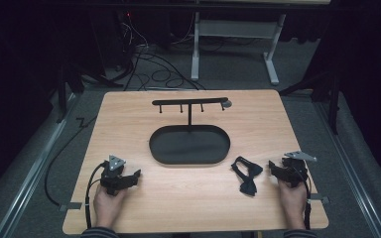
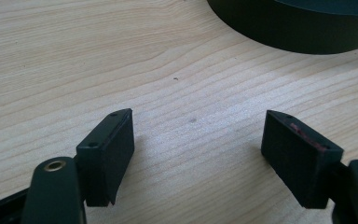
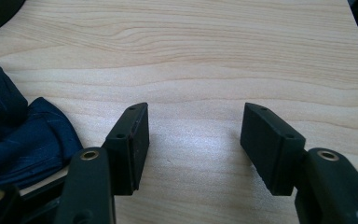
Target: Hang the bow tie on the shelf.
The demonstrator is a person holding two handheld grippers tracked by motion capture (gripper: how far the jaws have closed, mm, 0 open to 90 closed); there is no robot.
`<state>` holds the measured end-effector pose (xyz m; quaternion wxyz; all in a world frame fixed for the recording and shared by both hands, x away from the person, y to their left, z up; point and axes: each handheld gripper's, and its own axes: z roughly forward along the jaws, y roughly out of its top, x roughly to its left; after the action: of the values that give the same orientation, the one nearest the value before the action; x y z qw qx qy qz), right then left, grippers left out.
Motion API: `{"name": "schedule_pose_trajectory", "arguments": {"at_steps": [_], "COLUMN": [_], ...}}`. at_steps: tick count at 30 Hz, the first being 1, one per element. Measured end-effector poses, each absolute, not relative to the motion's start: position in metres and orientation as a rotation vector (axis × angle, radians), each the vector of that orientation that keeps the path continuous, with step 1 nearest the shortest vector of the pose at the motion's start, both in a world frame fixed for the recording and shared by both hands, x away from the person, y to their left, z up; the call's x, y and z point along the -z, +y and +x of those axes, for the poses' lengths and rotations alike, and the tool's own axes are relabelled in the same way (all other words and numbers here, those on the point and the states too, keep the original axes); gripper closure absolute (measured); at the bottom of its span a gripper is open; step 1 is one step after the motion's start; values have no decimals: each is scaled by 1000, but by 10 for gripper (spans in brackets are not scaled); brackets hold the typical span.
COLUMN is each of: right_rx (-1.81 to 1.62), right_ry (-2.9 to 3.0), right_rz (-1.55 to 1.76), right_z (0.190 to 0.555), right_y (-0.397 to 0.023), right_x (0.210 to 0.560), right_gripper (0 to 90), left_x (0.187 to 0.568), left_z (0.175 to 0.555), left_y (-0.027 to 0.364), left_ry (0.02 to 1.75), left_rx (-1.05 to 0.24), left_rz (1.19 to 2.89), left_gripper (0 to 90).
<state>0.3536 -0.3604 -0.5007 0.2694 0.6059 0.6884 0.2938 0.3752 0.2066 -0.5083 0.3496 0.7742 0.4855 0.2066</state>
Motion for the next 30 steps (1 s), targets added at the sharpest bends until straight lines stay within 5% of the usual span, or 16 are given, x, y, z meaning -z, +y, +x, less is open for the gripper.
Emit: {"name": "schedule_pose_trajectory", "arguments": {"at_steps": [30], "right_rx": [-888], "right_ry": [1857], "right_rz": [1643], "right_z": [349], "right_y": [-362], "right_x": [495], "right_gripper": [507], "left_x": [508], "left_z": [375], "left_y": [206], "left_ry": [1258], "left_rx": [-536], "left_rz": [2006], "left_gripper": [256]}}
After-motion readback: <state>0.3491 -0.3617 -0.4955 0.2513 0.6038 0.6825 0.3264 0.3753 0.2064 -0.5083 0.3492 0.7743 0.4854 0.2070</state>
